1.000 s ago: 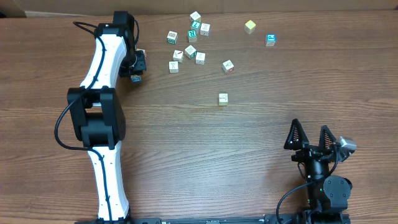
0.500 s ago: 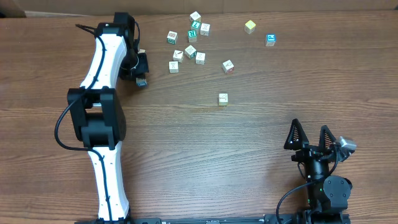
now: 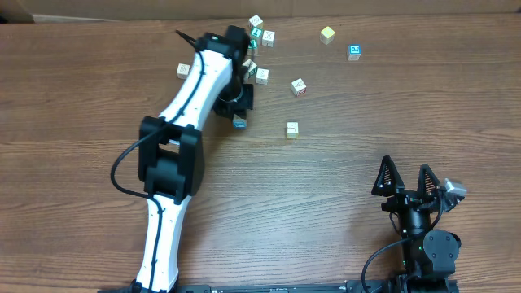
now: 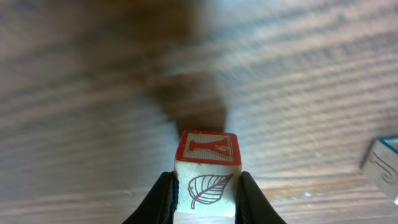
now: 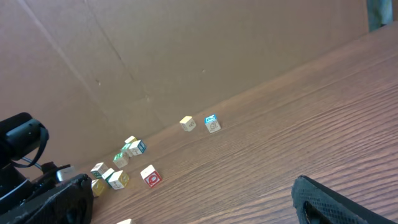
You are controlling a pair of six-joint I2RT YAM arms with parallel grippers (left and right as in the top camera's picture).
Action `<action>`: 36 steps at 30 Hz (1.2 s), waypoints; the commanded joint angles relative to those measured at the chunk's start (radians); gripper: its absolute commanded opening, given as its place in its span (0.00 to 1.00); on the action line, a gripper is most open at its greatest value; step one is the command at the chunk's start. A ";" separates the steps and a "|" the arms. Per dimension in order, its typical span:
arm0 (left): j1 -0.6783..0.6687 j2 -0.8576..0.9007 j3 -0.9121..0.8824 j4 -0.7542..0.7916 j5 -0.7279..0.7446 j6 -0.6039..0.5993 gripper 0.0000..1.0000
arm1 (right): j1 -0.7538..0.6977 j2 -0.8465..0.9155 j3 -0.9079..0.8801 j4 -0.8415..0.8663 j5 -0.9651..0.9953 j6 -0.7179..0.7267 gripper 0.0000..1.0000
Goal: Form a horizontal line
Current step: 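Carry the 'Y' block right and lower it left of the '5' block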
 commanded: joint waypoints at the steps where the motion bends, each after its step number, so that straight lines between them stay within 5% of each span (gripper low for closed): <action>1: -0.030 -0.006 0.019 -0.015 0.002 -0.089 0.17 | -0.005 -0.006 -0.010 0.005 0.006 -0.007 1.00; 17: -0.102 -0.006 0.019 -0.066 -0.167 -0.280 0.21 | -0.005 -0.006 -0.010 0.005 0.006 -0.008 1.00; 29: -0.105 -0.006 -0.010 -0.049 -0.188 -0.314 0.23 | -0.005 -0.006 -0.010 0.005 0.006 -0.008 1.00; 33: -0.108 -0.006 -0.013 -0.053 -0.188 -0.311 0.38 | -0.005 -0.006 -0.010 0.005 0.006 -0.007 1.00; 36: -0.114 -0.005 -0.022 -0.055 -0.187 -0.311 0.36 | -0.005 -0.006 -0.010 0.005 0.006 -0.008 1.00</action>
